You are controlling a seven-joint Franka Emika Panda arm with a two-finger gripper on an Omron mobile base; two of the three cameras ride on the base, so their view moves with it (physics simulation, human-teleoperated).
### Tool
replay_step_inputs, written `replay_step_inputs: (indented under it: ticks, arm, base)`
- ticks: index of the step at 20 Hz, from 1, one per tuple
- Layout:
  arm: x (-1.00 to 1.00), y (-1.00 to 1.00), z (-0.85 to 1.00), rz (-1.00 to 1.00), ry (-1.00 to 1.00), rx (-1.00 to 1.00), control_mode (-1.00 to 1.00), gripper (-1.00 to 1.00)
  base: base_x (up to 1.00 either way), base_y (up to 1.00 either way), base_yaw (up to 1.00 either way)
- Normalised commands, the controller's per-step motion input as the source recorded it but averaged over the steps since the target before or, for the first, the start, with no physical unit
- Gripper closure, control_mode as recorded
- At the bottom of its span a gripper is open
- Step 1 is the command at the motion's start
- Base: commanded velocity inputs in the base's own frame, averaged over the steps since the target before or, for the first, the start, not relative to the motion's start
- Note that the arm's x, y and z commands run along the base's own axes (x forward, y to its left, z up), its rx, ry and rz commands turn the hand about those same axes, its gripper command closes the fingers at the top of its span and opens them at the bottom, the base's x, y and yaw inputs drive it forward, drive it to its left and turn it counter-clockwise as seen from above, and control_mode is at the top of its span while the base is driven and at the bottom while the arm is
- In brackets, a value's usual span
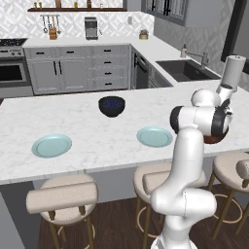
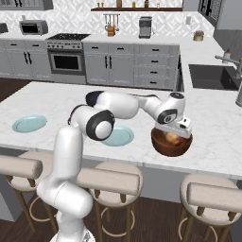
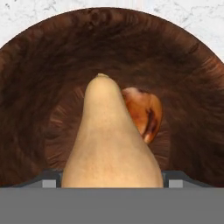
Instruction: Pick the chicken drumstick and squash from their plates and place them in the bowl. Then put the bowl in the fridge.
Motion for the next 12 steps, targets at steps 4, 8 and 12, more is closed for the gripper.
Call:
replay_step_inputs:
  ticks: [4, 8, 12]
  arm:
    - [0.00, 0.00, 0.00, 0.00, 0.00, 0.00, -1.00, -1.00]
    - [-0.10, 0.07, 0.00, 0.00, 0.00, -0.01, -1.00, -1.00]
    - [-0.40, 0.47, 0.00, 0.00, -0.06, -0.06, -1.00, -1.00]
  base:
    - [0.00, 0.00, 0.00]
    - [0.00, 0.00, 0.00]
    - [0.00, 0.00, 0.00]
